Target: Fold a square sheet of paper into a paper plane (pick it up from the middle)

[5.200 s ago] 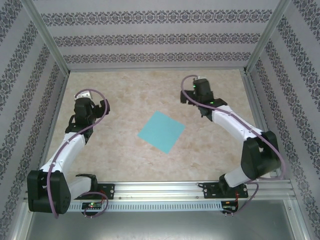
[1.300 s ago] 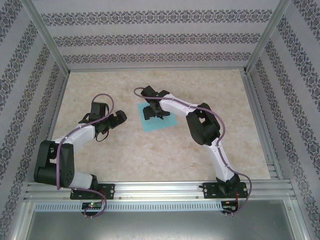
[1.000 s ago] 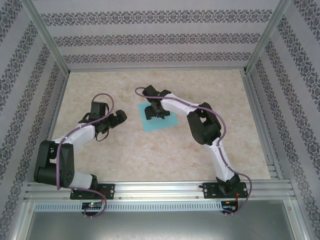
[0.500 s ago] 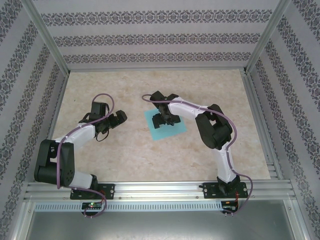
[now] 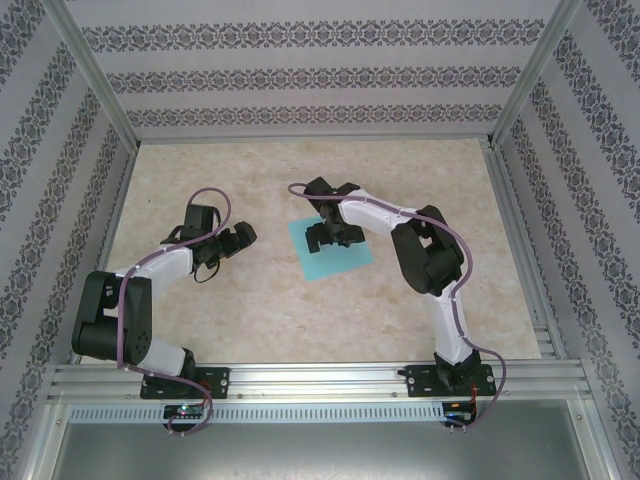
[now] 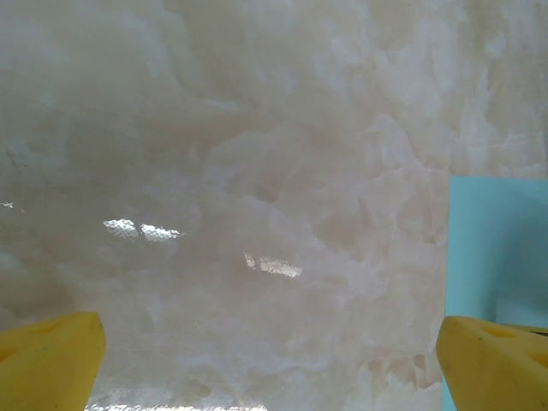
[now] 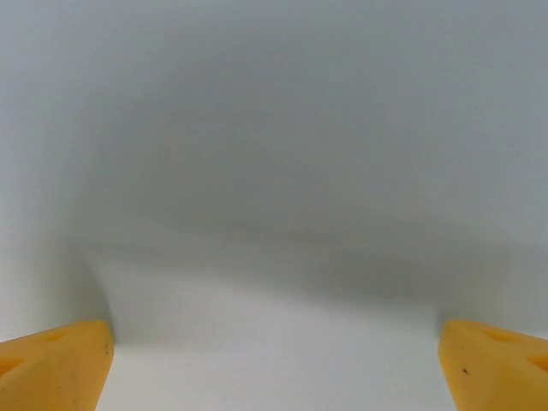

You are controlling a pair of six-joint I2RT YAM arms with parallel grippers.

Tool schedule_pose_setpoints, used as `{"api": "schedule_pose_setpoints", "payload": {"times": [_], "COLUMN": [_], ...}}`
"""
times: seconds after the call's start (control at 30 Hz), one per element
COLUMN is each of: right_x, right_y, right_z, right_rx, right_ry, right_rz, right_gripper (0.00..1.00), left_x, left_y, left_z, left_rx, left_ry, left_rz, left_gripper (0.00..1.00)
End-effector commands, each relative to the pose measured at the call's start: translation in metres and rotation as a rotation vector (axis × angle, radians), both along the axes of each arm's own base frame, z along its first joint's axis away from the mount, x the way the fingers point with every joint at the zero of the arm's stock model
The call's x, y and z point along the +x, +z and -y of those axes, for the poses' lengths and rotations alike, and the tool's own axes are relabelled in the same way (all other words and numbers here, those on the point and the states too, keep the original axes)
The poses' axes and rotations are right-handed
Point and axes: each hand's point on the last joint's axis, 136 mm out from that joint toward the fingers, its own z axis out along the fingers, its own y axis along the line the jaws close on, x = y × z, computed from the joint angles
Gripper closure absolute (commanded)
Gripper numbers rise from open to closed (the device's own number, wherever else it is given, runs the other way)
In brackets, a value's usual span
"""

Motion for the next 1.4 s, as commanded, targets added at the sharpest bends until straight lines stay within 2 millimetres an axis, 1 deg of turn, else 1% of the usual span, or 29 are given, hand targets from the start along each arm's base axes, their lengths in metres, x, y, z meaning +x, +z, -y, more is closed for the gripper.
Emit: {"api": "schedule_pose_setpoints", "payload": {"times": [0.0,0.13,0.4,0.6,0.73,0.83,0.9,0.97,1.07,1.17,1.2,1.27,1.37], "right_x": [-0.012,-0.021,-0.032,-0.034,-0.033,-0.031,-0.029,-0.027,-0.019,-0.005,-0.002,0.003,0.008], "right_y": [-0.014,-0.030,-0.053,-0.059,-0.058,-0.051,-0.040,-0.028,0.001,0.031,0.038,0.041,0.033], "right_z": [-0.002,0.004,0.025,0.030,0.031,0.026,0.019,0.016,0.014,0.010,0.006,0.003,0.002], "right_rx": [-0.009,-0.033,-0.111,-0.113,-0.113,-0.086,-0.043,-0.020,0.000,0.025,0.036,0.040,0.015], "right_ry": [0.022,0.026,0.026,0.019,0.017,0.017,0.021,0.021,0.022,0.023,0.028,0.036,0.036], "right_rz": [-0.064,-0.120,-0.176,-0.188,-0.187,-0.177,-0.161,-0.141,-0.075,-0.001,0.016,0.026,0.013], "right_gripper": [0.02,0.02,0.13,0.16,0.18,0.20,0.22,0.21,0.18,0.11,0.08,0.03,0.02], "left_x": [0.013,0.013,0.011,0.012,0.012,0.012,0.011,0.012,0.012,0.012,0.013,0.012,0.012], "left_y": [0.013,0.015,0.013,0.014,0.013,0.013,0.014,0.015,0.015,0.016,0.016,0.017,0.016], "left_z": [0.010,0.012,0.012,0.012,0.012,0.013,0.014,0.014,0.015,0.015,0.015,0.016,0.016], "left_rx": [-0.019,-0.022,-0.019,-0.016,-0.016,-0.017,-0.021,-0.020,-0.019,-0.017,-0.018,-0.020,-0.021], "left_ry": [-0.032,-0.039,-0.041,-0.045,-0.045,-0.048,-0.053,-0.056,-0.060,-0.062,-0.060,-0.061,-0.060], "left_rz": [0.057,0.058,0.054,0.054,0.051,0.051,0.051,0.051,0.050,0.052,0.054,0.055,0.051], "left_gripper": [0.00,0.00,0.00,0.00,0.00,0.00,0.00,0.00,0.00,0.00,0.00,0.00,0.00]}}
